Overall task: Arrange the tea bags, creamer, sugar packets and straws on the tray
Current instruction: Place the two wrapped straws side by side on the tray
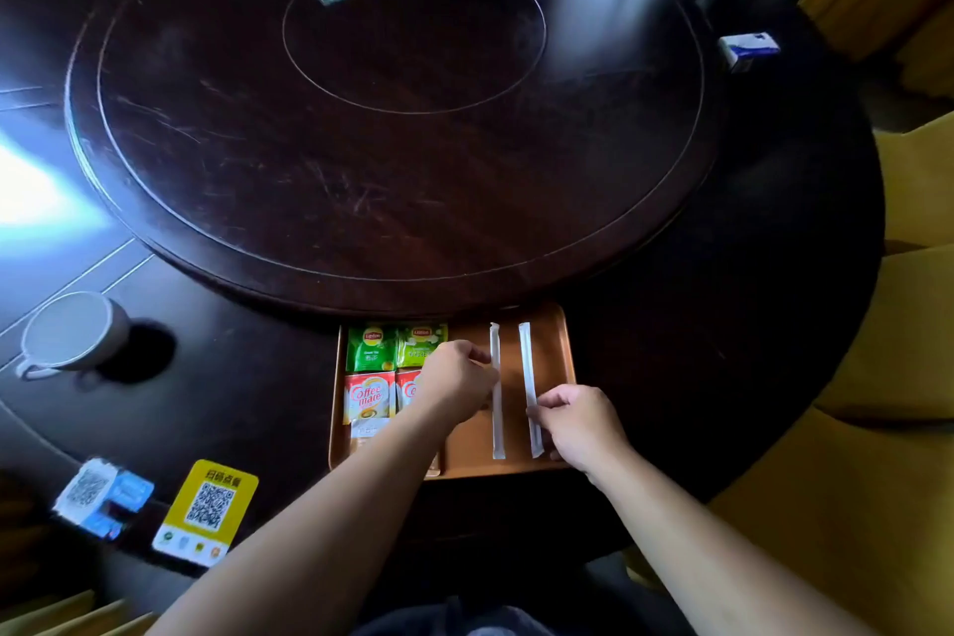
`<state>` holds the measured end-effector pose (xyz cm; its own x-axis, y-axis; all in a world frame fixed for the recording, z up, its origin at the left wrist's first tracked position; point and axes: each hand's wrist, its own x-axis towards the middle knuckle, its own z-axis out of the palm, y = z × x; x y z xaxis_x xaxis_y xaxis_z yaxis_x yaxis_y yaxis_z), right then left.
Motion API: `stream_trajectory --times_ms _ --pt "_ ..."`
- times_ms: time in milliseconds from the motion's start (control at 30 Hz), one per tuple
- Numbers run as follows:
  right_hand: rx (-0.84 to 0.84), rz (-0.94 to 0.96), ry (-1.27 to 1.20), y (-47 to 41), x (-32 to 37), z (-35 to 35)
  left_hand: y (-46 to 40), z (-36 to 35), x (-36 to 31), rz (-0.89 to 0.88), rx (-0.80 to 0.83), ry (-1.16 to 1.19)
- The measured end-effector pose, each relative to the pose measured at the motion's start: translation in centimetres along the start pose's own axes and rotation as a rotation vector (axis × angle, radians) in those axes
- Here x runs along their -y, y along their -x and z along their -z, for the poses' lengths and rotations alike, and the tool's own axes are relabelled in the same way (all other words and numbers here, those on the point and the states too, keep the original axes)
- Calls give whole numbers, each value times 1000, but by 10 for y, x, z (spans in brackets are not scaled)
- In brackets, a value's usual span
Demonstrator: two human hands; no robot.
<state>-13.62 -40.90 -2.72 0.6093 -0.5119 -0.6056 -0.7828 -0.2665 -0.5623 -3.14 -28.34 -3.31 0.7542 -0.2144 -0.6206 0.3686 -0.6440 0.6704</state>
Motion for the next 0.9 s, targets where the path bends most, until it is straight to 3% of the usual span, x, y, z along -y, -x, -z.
stream_trajectory --times_ms 533,900 --pt "-50 16 181 -20 -11 -9 -10 -23 11 -66 -187 -123" --pt "-54 26 192 -21 -11 -13 -9 -23 12 -79 -200 -151"
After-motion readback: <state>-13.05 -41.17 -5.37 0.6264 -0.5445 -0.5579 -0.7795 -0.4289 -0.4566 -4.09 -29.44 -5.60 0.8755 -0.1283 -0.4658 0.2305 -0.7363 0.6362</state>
